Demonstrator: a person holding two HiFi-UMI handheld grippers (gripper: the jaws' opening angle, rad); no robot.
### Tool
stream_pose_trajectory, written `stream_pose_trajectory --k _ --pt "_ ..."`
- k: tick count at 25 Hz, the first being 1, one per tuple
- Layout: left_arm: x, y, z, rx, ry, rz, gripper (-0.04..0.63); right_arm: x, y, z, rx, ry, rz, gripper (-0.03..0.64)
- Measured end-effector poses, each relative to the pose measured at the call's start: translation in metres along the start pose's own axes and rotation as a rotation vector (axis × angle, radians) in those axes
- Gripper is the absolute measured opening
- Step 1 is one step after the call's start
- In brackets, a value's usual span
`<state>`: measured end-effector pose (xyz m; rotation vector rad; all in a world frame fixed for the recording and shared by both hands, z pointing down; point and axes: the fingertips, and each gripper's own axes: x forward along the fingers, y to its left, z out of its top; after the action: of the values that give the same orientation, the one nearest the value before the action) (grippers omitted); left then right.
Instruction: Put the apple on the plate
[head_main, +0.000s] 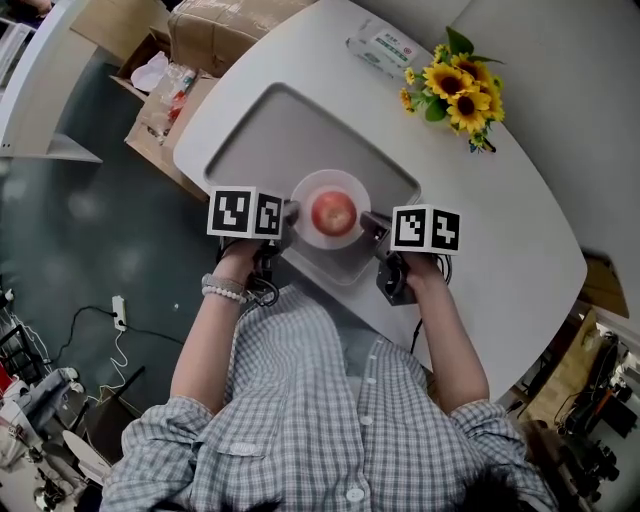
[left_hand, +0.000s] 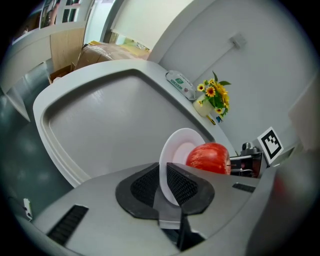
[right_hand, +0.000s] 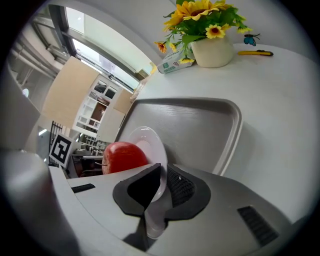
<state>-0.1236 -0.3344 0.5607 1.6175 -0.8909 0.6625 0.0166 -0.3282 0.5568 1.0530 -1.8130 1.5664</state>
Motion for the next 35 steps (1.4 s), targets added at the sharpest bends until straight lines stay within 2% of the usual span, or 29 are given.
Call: stream_pose_trajectory --k 5,9,13,22,28,32,35 --pt "0.006 0.005 -0.001 0.010 0.012 0.020 0.051 0.005 0.000 0.000 -0.030 0.022 -0.031 0.046" --pt "0.006 0.004 -0.002 0.012 0.000 0.002 0.051 0.006 0.001 0.002 -0.076 0.014 -0.054 0.046" --pt "0.003 0.003 0.001 0.024 -0.032 -0.014 0.051 0.008 0.004 0.004 -0.125 -0.002 -0.061 0.048" --pt "-0.011 0.005 0.013 0.045 -0.119 -0.007 0.063 -0.001 0.007 0.012 -0.142 -0.081 -0.039 0.051" --pt "-0.029 0.004 0.018 0.086 -0.190 0.061 0.063 -0.032 0.005 0.027 -0.166 -0.226 -0.061 0.051" --pt "-0.041 -0.011 0.018 0.143 -0.256 0.063 0.052 -0.061 0.006 0.033 -0.187 -0.348 -0.058 0.048" --pt "-0.051 -0.030 0.022 0.187 -0.346 0.057 0.022 -0.084 0.010 0.036 -0.229 -0.425 -0.042 0.038"
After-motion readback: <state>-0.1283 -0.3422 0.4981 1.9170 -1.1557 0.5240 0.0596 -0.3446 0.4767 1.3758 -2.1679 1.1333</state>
